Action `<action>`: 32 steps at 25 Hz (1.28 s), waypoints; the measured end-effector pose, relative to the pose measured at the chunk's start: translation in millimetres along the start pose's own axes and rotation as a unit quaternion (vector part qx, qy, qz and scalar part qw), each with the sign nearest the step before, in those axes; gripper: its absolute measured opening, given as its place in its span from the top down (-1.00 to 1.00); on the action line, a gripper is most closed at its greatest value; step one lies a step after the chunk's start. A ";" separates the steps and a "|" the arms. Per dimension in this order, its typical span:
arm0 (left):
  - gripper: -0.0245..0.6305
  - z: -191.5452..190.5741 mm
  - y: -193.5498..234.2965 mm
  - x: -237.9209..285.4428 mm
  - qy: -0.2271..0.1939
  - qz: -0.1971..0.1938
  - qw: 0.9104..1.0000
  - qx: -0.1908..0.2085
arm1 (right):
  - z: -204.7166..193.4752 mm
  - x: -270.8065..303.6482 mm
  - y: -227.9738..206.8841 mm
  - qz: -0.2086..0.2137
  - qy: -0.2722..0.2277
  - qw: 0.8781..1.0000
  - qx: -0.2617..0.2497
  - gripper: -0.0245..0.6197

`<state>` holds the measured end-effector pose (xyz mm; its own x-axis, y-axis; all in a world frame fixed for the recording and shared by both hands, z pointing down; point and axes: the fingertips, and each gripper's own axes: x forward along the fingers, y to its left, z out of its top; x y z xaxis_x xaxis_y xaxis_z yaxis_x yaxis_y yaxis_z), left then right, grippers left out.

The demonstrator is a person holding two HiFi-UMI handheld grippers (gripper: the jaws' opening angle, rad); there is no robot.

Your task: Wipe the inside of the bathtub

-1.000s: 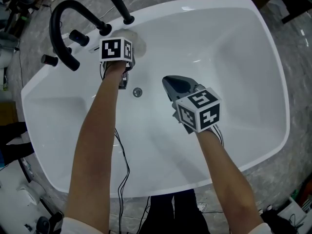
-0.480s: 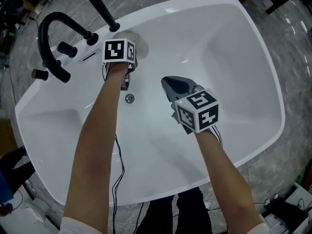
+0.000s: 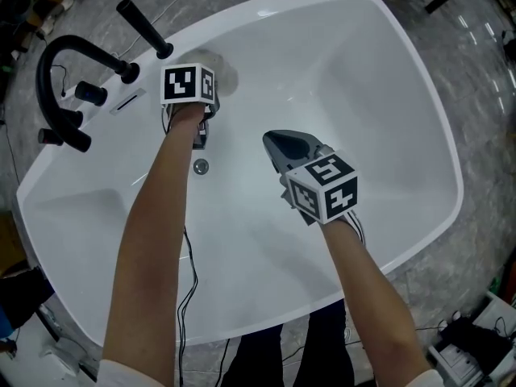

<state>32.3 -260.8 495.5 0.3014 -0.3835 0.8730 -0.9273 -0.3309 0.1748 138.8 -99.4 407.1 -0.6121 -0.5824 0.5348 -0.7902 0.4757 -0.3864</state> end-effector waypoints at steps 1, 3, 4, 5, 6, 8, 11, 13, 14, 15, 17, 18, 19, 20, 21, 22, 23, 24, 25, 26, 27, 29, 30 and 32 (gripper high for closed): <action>0.63 1.3 -4.7 1.9 0.000 -0.001 1.000 0.002 | -0.8 -1.7 -4.3 0.000 0.000 1.000 0.001 0.86; 0.63 6.8 -13.5 5.6 0.000 -0.002 1.000 0.012 | 1.4 -4.9 -13.6 0.000 -0.004 1.000 0.003 0.86; 0.63 9.7 -17.1 7.0 0.000 -0.001 1.000 0.015 | 3.5 -7.0 -17.9 0.001 -0.007 1.000 0.004 0.86; 0.63 12.4 -20.9 8.6 0.000 0.002 1.000 0.015 | 4.8 -9.5 -22.2 0.003 -0.009 1.000 0.004 0.86; 0.63 14.9 -25.8 10.7 -0.001 0.003 1.000 0.015 | 5.0 -12.1 -26.7 0.004 -0.010 1.000 0.004 0.86; 0.63 20.7 -39.1 17.0 -0.001 0.002 1.000 0.017 | 4.1 -17.6 -36.1 0.007 -0.008 1.000 -0.001 0.86; 0.63 35.1 -58.1 26.3 -0.003 0.001 1.000 0.022 | 7.0 -26.7 -52.7 0.009 -0.007 1.000 -0.015 0.86; 0.63 42.4 -70.4 32.2 -0.002 0.006 1.000 0.025 | 5.7 -36.4 -66.6 0.011 -0.005 1.000 -0.018 0.86; 0.63 45.0 -77.5 36.0 -0.001 0.008 1.000 0.027 | 4.0 -42.2 -74.7 0.011 -0.003 1.000 -0.017 0.86; 0.63 47.9 -84.7 40.4 0.000 0.009 1.000 0.029 | 2.3 -47.7 -83.6 0.009 -0.003 1.000 -0.014 0.86; 0.63 55.0 -98.6 49.1 0.001 0.009 0.999 0.035 | 0.1 -57.4 -102.7 0.004 -0.007 1.000 -0.005 0.86; 0.63 59.0 -105.7 53.3 0.001 0.009 0.999 0.038 | -0.6 -61.7 -112.3 0.001 -0.010 1.000 0.001 0.86; 0.63 63.2 -113.2 57.4 0.000 0.009 0.999 0.042 | -1.4 -65.9 -121.5 -0.002 -0.013 1.000 0.007 0.86; 0.63 67.6 -121.7 61.8 0.000 0.009 0.999 0.046 | -2.4 -70.1 -130.0 -0.004 -0.015 1.000 0.012 0.86; 0.63 72.2 -130.9 66.5 -0.001 0.008 0.999 0.050 | -3.9 -74.1 -137.7 -0.005 -0.015 1.000 0.015 0.86; 0.63 76.7 -140.5 71.3 -0.001 0.006 0.998 0.055 | -5.7 -77.8 -144.6 -0.006 -0.015 1.000 0.017 0.86; 0.63 81.2 -149.7 76.1 -0.001 0.004 0.998 0.058 | -7.4 -81.4 -151.1 -0.006 -0.015 1.000 0.019 0.86; 0.63 85.6 -158.3 80.6 -0.001 0.002 0.998 0.061 | -8.8 -84.7 -157.6 -0.007 -0.016 1.000 0.021 0.86; 0.63 89.8 -166.3 85.0 -0.001 0.001 0.998 0.064 | -9.9 -88.1 -164.3 -0.007 -0.017 1.000 0.024 0.86; 0.63 93.9 -174.2 89.0 -0.003 0.001 0.998 0.067 | -10.8 -91.7 -171.1 -0.008 -0.019 0.999 0.026 0.86; 0.63 98.0 -181.9 92.7 -0.005 0.001 0.997 0.071 | -11.6 -95.3 -177.6 -0.008 -0.020 0.999 0.029 0.86; 0.63 105.6 -196.7 99.7 -0.006 0.000 0.997 0.077 | -13.7 -102.9 -189.1 -0.007 -0.021 0.999 0.031 0.86; 0.63 108.9 -203.4 103.2 -0.004 0.000 0.997 0.078 | -14.9 -106.5 -194.4 -0.007 -0.021 0.999 0.031 0.86; 0.63 115.1 -215.3 109.9 -0.002 -0.001 0.997 0.082 | -15.9 -112.6 -206.3 -0.007 -0.022 0.999 0.033 0.86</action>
<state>290.6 -330.9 501.4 0.3046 -0.3855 0.8710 -0.8777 -0.4688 0.0994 371.2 -121.5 438.5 -0.6002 -0.6177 0.5081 -0.7984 0.4239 -0.4277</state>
